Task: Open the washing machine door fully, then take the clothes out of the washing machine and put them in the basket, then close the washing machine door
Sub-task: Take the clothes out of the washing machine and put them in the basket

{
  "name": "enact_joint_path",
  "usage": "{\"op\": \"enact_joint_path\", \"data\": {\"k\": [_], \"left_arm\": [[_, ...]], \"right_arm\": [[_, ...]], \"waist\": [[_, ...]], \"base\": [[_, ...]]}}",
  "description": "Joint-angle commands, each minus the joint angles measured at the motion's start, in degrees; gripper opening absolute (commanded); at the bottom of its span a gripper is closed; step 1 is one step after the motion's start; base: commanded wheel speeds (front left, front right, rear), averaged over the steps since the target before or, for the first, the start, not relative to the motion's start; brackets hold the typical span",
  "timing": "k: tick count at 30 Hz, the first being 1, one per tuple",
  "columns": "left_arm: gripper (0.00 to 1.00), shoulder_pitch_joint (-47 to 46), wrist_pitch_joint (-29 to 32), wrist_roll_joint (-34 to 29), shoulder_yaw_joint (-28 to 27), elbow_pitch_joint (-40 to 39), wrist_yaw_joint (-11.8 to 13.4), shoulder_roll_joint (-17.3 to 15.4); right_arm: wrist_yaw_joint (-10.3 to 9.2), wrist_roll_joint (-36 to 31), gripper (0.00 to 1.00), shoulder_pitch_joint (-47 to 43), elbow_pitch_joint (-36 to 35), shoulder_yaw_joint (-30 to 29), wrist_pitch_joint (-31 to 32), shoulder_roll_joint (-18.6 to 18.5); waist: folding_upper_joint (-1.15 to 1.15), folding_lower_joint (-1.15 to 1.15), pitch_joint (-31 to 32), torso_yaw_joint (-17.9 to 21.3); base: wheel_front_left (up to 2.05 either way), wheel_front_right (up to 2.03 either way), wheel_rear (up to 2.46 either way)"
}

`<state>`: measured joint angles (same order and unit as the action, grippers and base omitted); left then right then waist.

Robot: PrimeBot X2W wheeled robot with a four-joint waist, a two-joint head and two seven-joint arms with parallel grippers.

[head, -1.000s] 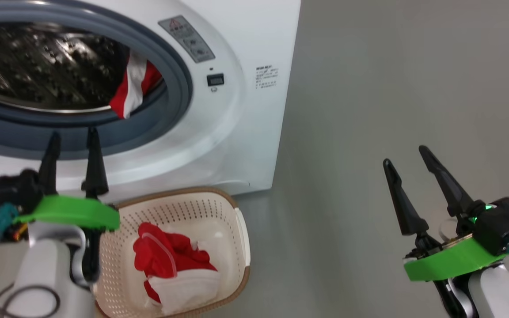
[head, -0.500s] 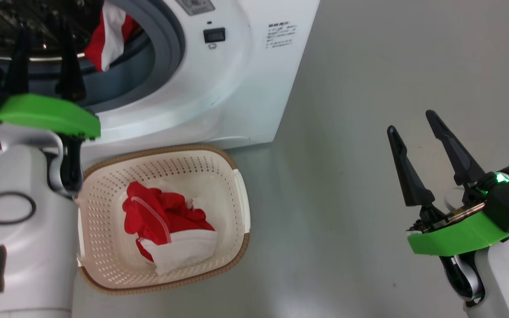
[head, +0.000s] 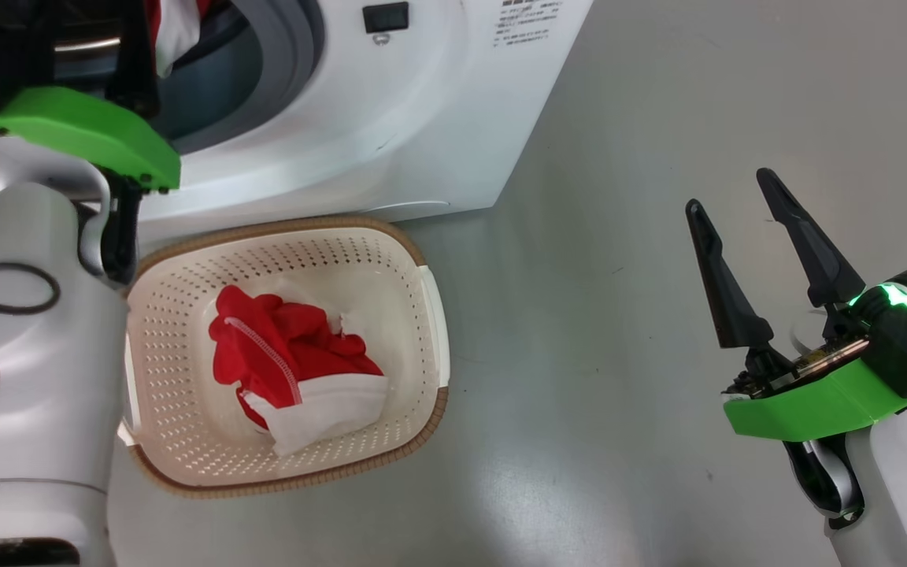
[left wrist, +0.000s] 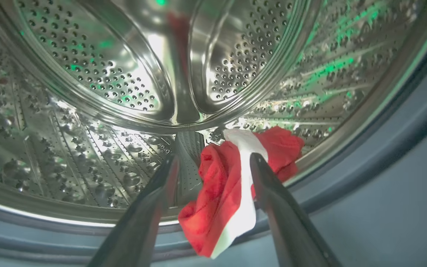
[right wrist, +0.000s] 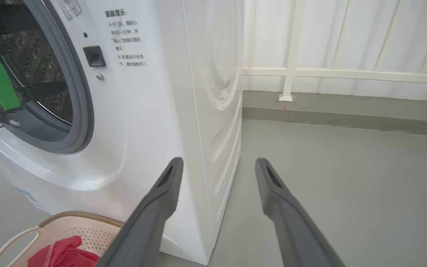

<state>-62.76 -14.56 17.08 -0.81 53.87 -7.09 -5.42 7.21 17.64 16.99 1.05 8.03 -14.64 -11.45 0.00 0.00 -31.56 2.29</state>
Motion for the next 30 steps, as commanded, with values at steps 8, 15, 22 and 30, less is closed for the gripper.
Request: {"op": "enact_joint_path", "data": {"k": [8, 15, 22, 30], "left_arm": [[1.0, -0.45, -0.43, 1.29, 0.78, -0.74, -0.35, -2.79], [1.0, -2.94, 0.94, 9.64, 1.98, 1.02, -0.38, -0.69], [1.0, -6.95, 5.7, 14.43, 4.64, 5.56, -0.39, -1.48], [1.0, -11.31, 14.76, 18.51, 5.1, 12.17, 0.0, -2.77]], "right_arm": [[0.28, 0.54, 1.0, -0.32, -1.32, 1.24, -0.36, -0.56], [0.28, 0.84, 1.0, 0.54, -1.42, 1.88, -0.36, -0.91], [0.28, 1.22, 1.0, 1.92, -1.87, 2.34, -0.36, -0.89], [0.28, 1.7, 1.0, 2.45, -1.5, 2.66, -0.36, -0.69]], "waist": [[0.0, 0.0, 0.48, -0.74], [0.0, 0.0, -0.53, -0.64], [0.0, 0.0, -2.2, 0.48], [0.0, 0.0, -3.23, 1.58]], "base": [[0.0, 0.0, 0.0], [0.0, 0.0, 0.0], [0.0, 0.0, 0.0], [0.0, 0.0, 0.0]]}}
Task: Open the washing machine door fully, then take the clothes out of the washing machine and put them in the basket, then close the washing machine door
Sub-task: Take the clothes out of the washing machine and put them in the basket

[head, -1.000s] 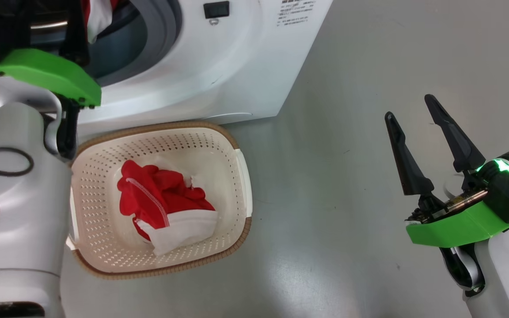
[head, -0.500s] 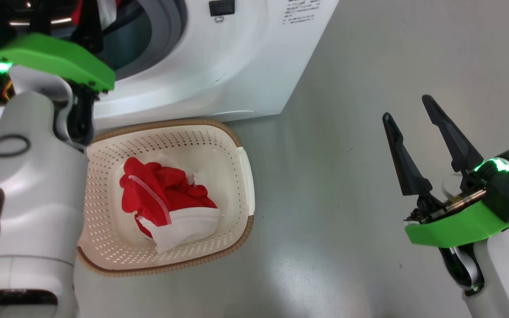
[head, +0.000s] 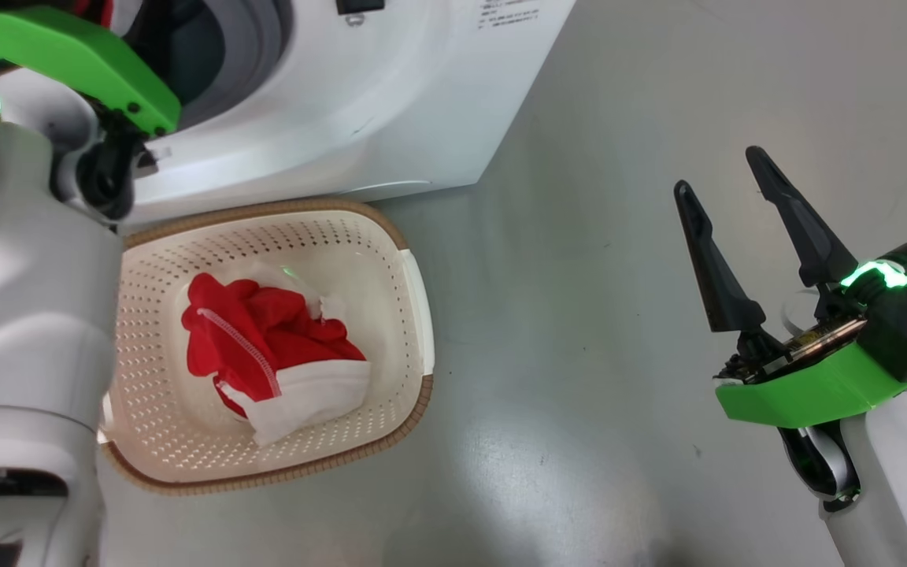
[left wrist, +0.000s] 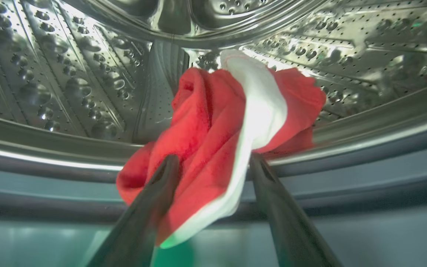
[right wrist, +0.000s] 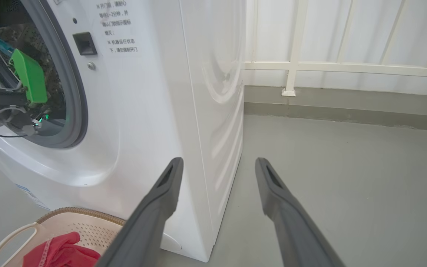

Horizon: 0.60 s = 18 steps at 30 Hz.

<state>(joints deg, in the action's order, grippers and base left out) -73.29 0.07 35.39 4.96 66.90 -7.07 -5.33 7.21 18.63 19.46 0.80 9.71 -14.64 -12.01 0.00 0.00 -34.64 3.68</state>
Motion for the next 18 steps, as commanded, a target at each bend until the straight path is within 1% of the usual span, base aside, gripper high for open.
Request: {"op": "enact_joint_path", "data": {"k": [1, 4, 6, 7, 8, 9, 10, 14, 18], "left_arm": [[1.0, -1.3, 0.85, 0.23, -0.61, -0.04, 0.3, -3.01], [1.0, -2.46, 1.47, -0.35, 0.0, 1.72, 1.36, -3.58], [1.0, -3.07, 0.28, -1.33, 0.76, 2.74, 2.75, -4.19], [0.7, -3.19, -0.25, -1.66, 1.03, 3.0, 3.2, -4.32], [0.36, -3.32, -0.8, -1.98, 1.33, 3.19, 3.47, -4.4], [0.06, -3.42, -1.48, -2.37, 1.65, 3.36, 3.88, -4.53], [0.0, -3.48, -1.86, -2.82, 2.05, 3.64, 4.45, -4.65], [0.0, -3.53, -3.36, -2.98, 2.4, 4.33, 5.09, -4.26], [0.0, -2.73, -7.83, -3.08, 2.48, 4.36, 5.05, -4.3]], "right_arm": [[0.28, 0.79, 1.0, 0.07, -1.21, 1.07, -0.36, -0.11], [0.28, 0.94, 1.0, 0.34, -1.15, 1.26, -0.36, -0.03], [0.28, 1.14, 1.0, 0.72, -1.07, 1.66, -0.36, -0.03], [0.28, 1.33, 1.0, 0.81, -1.0, 1.85, -0.36, -0.08], [0.28, 1.49, 1.0, 0.92, -0.92, 2.01, -0.36, -0.17], [0.28, 1.61, 1.0, 1.02, -0.87, 2.08, -0.36, -0.26], [0.28, 1.72, 1.0, 1.1, -0.86, 2.08, -0.36, -0.31], [0.28, 1.85, 1.0, 1.14, -0.81, 1.83, -0.36, -0.53], [0.28, 1.79, 1.0, 1.06, -0.49, 1.82, -0.36, -0.73]], "waist": [[0.0, 0.0, -0.26, 0.31], [0.0, 0.0, -0.61, 0.62], [0.0, 0.0, -0.9, 0.95], [0.0, 0.0, -0.99, 1.03], [0.0, 0.0, -1.07, 1.09], [0.0, 0.0, -1.15, 1.11], [0.0, 0.0, -1.21, 1.11], [0.0, 0.0, -1.17, 0.75], [0.0, 0.0, -0.4, 0.15]], "base": [[0.0, 0.0, 0.0], [0.0, 0.0, 0.0], [0.0, 0.0, 0.0], [0.0, 0.0, 0.0], [0.0, 0.0, 0.0], [0.0, 0.0, 0.0], [0.0, 0.0, 0.0], [0.0, 0.0, 0.0], [0.0, 0.0, 0.0]]}}
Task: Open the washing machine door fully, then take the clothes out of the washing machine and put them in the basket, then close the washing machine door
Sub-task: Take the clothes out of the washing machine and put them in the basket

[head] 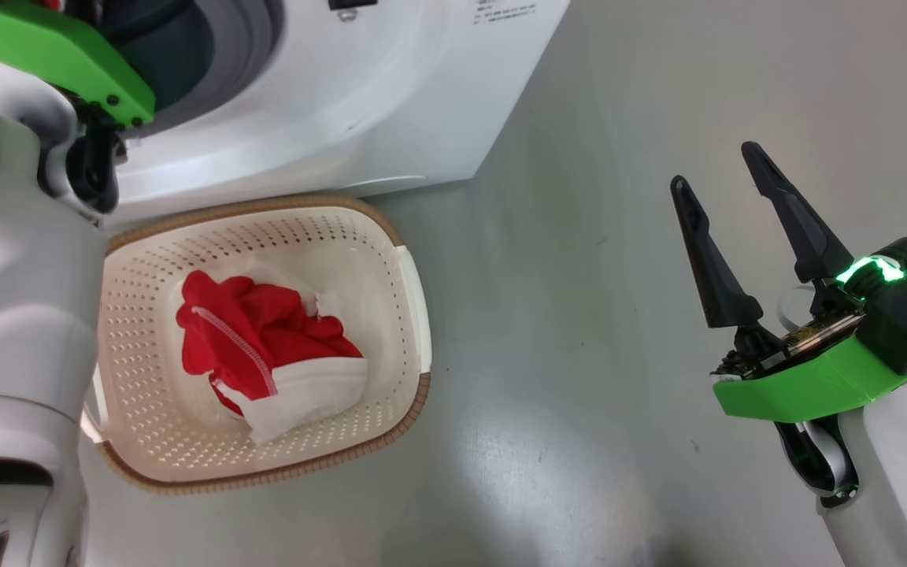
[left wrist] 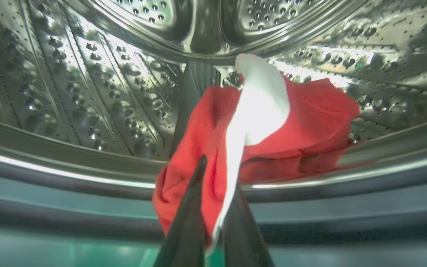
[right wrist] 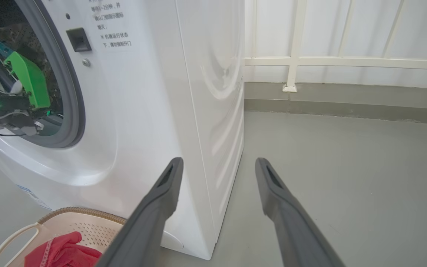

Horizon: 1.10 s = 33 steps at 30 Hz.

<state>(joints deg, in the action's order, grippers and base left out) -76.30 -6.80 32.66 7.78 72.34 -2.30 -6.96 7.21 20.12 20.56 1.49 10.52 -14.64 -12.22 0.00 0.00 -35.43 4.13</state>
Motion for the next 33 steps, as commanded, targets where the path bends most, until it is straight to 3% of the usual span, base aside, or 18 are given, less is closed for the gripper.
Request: {"op": "enact_joint_path", "data": {"k": [1, 10, 20, 33], "left_arm": [[0.0, 0.6, -2.56, -0.38, -0.39, -1.14, 0.32, -2.8], [0.0, 5.13, -8.02, -0.66, -1.26, -4.0, -0.21, -4.05], [0.0, 20.05, -8.19, -5.39, -7.52, -23.94, 0.63, -4.15], [0.0, 36.57, -8.2, -11.3, -14.7, -42.99, -2.55, 0.09]], "right_arm": [[0.28, 0.28, 1.0, -0.12, -1.13, 1.02, -0.36, -0.54], [0.28, 0.28, 1.0, -0.83, -0.37, 1.71, -0.36, -0.07], [0.28, 0.16, 1.0, -1.99, 0.46, 2.25, -0.36, 0.99], [0.28, 0.01, 1.0, -5.43, 2.13, 2.56, -0.36, 1.99]], "waist": [[0.0, 0.0, 0.72, -0.48], [0.0, 0.0, 4.04, -1.57], [0.0, 0.0, 8.81, -2.41], [0.0, 0.0, 15.52, -2.33]], "base": [[0.0, 0.0, 0.0], [0.0, 0.0, 0.0], [0.0, 0.0, 0.0], [0.0, 0.0, 0.0]]}}
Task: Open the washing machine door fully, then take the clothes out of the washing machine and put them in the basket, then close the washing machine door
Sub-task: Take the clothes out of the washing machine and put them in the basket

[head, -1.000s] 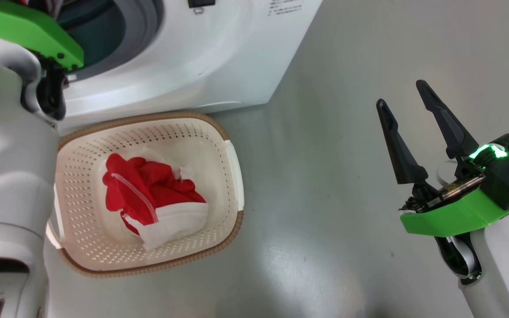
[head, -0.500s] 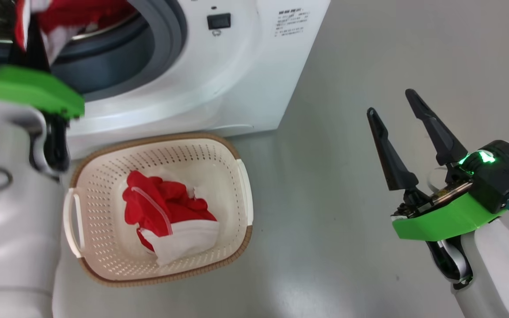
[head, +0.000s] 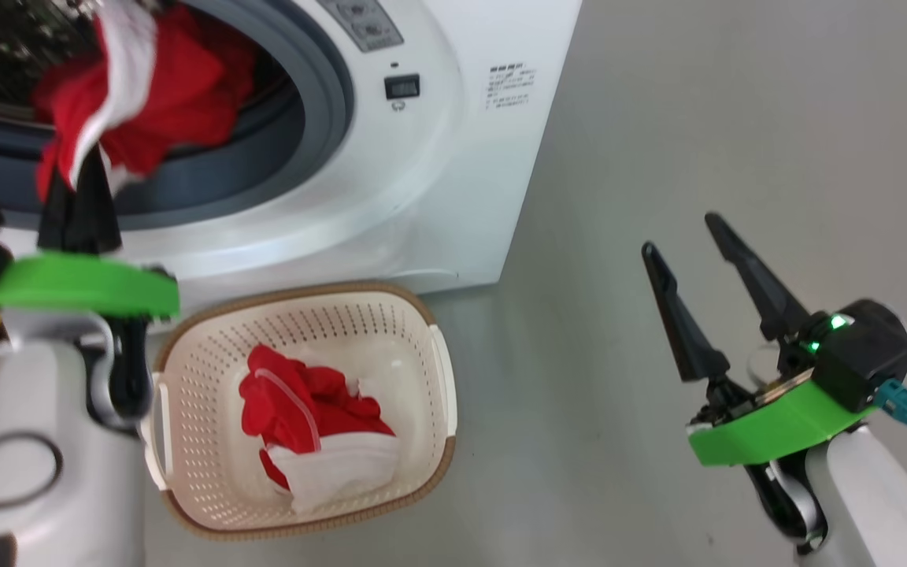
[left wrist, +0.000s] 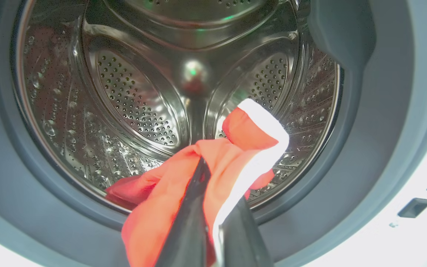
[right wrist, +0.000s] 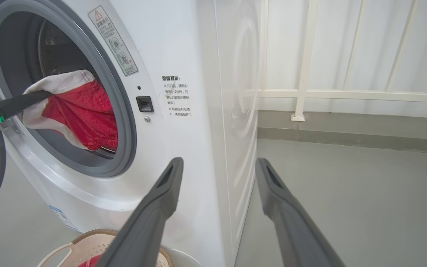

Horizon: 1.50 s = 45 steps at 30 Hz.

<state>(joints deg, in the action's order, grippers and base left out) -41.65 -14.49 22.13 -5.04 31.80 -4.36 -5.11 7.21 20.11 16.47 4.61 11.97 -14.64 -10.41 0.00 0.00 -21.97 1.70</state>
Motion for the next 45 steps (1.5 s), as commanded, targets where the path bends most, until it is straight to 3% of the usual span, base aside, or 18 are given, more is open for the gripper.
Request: {"op": "enact_joint_path", "data": {"k": [1, 12, 24, 38, 45], "left_arm": [[0.0, 3.18, -0.51, -1.01, -2.28, -3.55, -0.66, -1.41], [0.0, 15.45, -0.51, -2.49, -2.82, -14.1, -2.28, 0.34], [0.0, 25.25, -0.51, -2.53, -2.43, -23.04, -2.15, 1.18], [0.0, 32.1, 2.16, -0.42, -0.82, -33.3, -0.92, 1.54], [0.0, 33.46, 2.73, 0.73, 2.05, -31.91, 0.05, 1.9]], "right_arm": [[0.28, -0.03, 1.0, -1.72, -0.79, 1.17, -0.36, 0.25], [0.28, -0.18, 1.0, -4.53, 1.02, 1.67, -0.36, 1.05], [0.28, -0.35, 1.0, -7.15, 2.06, 1.56, -0.36, 1.82], [0.28, -0.6, 1.0, -8.34, 1.45, 0.79, -0.36, 2.45], [0.28, -0.4, 1.0, -7.51, 0.73, 0.58, -0.36, 2.52]], "waist": [[0.0, 0.0, 2.69, 0.15], [0.0, 0.0, 8.66, 0.86], [0.0, 0.0, 13.19, 0.86], [0.0, 0.0, 14.18, 0.35], [0.0, 0.0, 11.63, 0.44]], "base": [[0.0, 0.0, 0.0], [0.0, 0.0, 0.0], [0.0, 0.0, 0.0], [0.0, 0.0, 0.0], [0.0, 0.0, 0.0]]}}
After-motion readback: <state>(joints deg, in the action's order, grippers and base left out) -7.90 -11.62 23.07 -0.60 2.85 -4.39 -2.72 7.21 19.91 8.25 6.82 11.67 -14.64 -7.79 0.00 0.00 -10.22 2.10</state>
